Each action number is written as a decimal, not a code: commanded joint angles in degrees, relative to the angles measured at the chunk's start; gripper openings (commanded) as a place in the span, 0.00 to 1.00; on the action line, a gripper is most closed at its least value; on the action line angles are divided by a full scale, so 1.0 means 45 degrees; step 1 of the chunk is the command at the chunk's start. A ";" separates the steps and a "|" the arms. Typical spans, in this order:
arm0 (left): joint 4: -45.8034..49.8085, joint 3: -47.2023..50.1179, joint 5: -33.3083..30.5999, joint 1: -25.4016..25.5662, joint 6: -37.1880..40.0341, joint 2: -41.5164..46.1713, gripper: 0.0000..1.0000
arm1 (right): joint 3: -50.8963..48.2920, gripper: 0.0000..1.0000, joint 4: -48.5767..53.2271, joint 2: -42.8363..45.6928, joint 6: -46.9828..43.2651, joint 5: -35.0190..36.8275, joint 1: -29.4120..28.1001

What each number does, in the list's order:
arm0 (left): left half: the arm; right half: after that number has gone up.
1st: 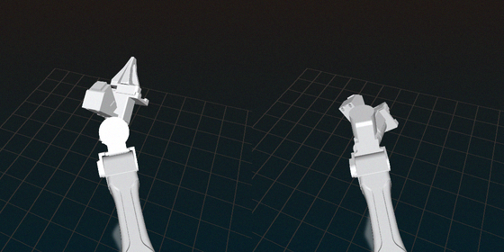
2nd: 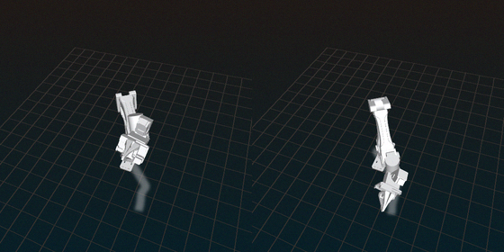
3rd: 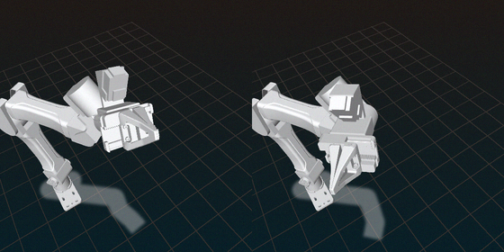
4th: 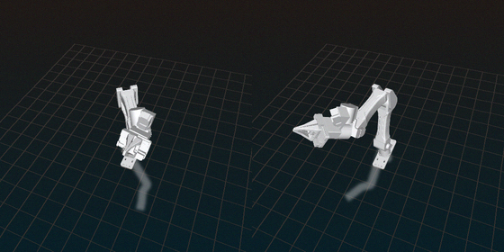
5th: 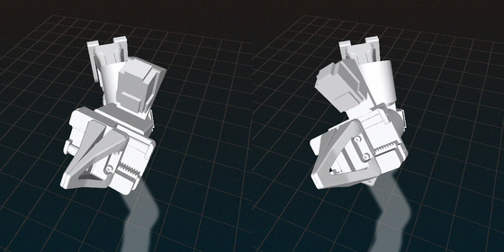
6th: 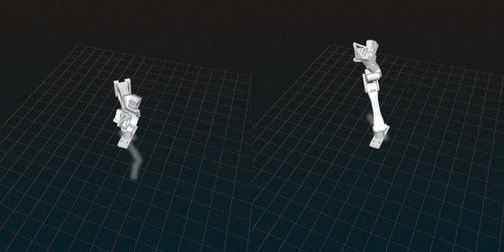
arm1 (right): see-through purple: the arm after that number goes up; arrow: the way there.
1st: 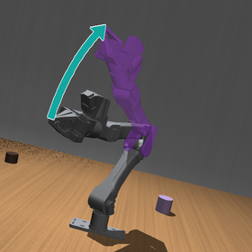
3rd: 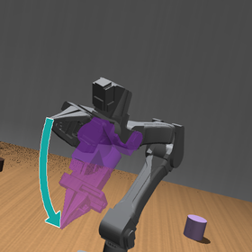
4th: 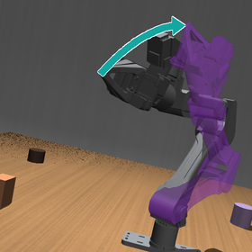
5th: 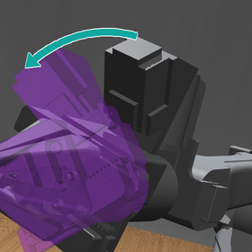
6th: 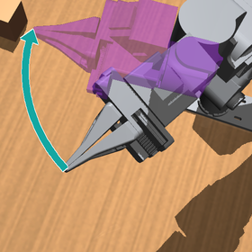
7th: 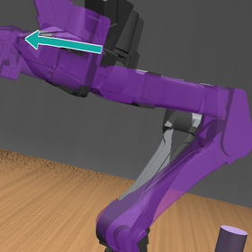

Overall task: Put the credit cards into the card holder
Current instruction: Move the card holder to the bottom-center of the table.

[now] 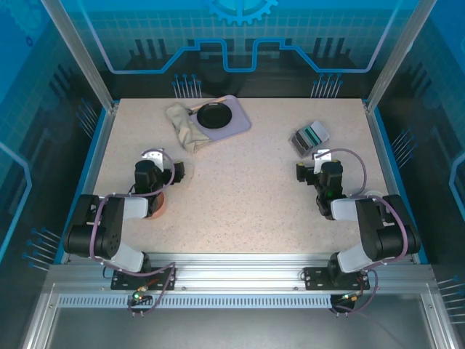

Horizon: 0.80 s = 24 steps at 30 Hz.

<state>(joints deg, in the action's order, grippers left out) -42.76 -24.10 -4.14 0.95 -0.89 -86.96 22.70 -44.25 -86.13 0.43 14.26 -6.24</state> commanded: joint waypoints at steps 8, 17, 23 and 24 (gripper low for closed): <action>-0.0191 -0.0075 0.0276 -0.0114 0.0236 0.0066 0.99 | 0.0151 1.00 -0.0391 -0.0021 0.0200 -0.0141 0.0195; -0.0209 -0.0061 0.0283 -0.0134 0.0218 0.0066 0.99 | 0.0137 1.00 -0.0343 0.0018 0.0274 -0.0611 0.0398; -0.0305 0.0016 0.0403 -0.0133 0.0243 0.0084 0.99 | 0.0306 1.00 -0.0084 -0.0018 -0.0214 -0.1705 0.0411; -0.0391 0.0061 0.0460 -0.0133 0.0255 0.0133 0.99 | 0.0293 1.00 -0.0103 -0.0021 -0.0231 -0.1667 0.0371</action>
<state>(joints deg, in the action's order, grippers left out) -42.76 -24.10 -3.92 0.91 -0.89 -86.96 22.94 -44.14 -86.13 0.14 8.75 -5.19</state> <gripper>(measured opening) 0.990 0.997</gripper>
